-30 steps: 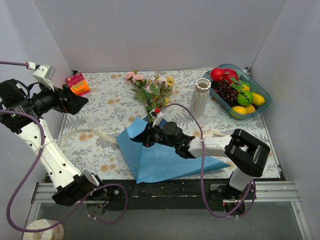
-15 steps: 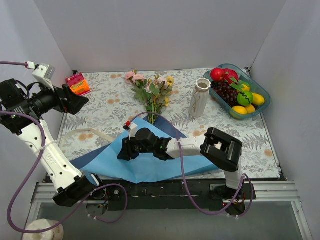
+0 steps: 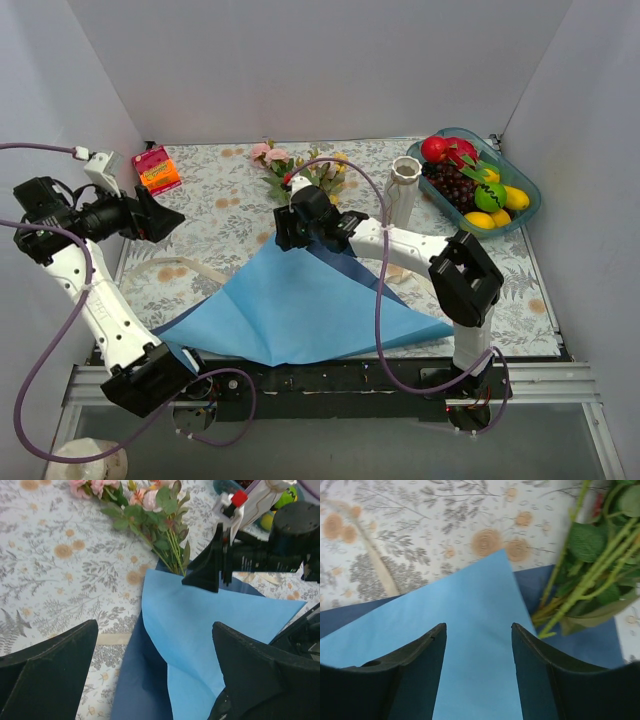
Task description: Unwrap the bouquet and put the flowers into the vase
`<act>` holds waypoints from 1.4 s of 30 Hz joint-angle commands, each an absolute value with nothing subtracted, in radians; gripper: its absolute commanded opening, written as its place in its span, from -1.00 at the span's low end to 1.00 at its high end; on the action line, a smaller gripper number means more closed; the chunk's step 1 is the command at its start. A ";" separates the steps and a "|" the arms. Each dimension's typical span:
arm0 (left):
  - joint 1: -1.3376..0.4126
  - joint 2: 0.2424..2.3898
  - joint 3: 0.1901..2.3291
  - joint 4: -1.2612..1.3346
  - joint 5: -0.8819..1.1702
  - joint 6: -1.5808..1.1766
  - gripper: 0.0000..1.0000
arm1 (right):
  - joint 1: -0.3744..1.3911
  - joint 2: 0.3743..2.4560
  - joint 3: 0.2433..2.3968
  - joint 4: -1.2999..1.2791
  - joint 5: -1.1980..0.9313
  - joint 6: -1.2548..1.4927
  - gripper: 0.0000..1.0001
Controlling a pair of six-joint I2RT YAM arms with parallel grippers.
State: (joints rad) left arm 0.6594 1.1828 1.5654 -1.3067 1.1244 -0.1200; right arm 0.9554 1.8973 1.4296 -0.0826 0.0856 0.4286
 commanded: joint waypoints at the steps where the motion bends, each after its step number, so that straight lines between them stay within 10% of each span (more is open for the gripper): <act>1: 0.663 1.178 1.477 -1.266 1.088 -0.052 0.96 | 0.896 1.861 1.393 -0.161 0.069 0.344 0.26; 27: 0.486 1.235 1.129 -1.115 0.942 -0.005 0.96 | 0.784 2.051 1.522 -0.149 0.018 0.305 -0.22; 35: 0.428 1.215 1.101 -1.055 0.888 -0.040 0.96 | 0.776 2.045 1.549 -0.175 0.035 0.281 -0.92; 42: 0.428 1.204 1.081 -1.020 0.896 -0.066 0.96 | 0.776 1.945 1.617 -0.230 0.064 0.219 -0.91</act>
State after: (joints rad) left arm 0.4282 1.2423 1.0935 -1.0584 0.8909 -0.0486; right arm 0.7773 2.0560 1.5330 -0.2111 0.0425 0.2729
